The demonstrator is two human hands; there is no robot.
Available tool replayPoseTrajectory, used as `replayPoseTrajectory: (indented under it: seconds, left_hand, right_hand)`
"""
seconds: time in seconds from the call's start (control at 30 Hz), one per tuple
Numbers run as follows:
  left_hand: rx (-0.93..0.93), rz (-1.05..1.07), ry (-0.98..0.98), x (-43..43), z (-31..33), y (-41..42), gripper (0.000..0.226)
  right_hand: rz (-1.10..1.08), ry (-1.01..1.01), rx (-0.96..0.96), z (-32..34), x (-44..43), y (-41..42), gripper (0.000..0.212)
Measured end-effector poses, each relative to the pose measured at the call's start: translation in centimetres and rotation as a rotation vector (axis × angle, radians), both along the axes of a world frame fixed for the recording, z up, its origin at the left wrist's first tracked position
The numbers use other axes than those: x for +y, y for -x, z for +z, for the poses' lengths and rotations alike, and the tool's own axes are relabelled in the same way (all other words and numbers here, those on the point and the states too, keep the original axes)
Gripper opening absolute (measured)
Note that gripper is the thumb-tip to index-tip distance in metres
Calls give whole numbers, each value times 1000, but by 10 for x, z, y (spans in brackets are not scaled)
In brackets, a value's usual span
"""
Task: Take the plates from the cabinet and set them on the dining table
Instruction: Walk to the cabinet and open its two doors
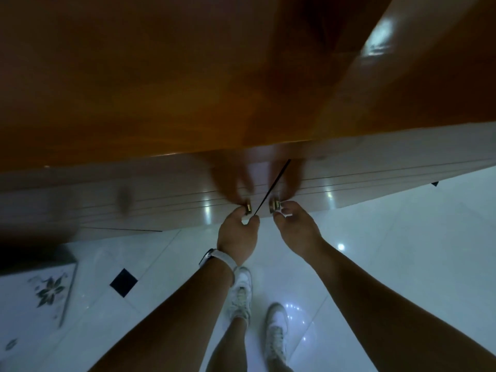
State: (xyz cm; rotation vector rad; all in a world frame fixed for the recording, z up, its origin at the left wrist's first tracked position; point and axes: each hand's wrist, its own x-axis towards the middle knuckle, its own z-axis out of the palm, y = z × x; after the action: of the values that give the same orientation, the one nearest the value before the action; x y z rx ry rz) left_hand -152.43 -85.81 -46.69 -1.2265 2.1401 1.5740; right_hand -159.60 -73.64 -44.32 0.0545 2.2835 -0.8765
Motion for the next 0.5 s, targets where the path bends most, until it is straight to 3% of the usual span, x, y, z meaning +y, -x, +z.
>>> replayPoseTrajectory:
  seconds: [0.1, 0.4, 0.5]
  left_hand:
    - [47, 90, -20, 4, -6, 5, 27]
    - [154, 85, 26, 10, -18, -6, 8]
    - [138, 40, 62, 13, -17, -16, 18]
  right_hand:
    - [-44, 71, -13, -10, -3, 0, 20]
    - [-126, 126, 133, -30, -5, -22, 13]
    - [-101, 105, 135, -32, 6, -33, 14]
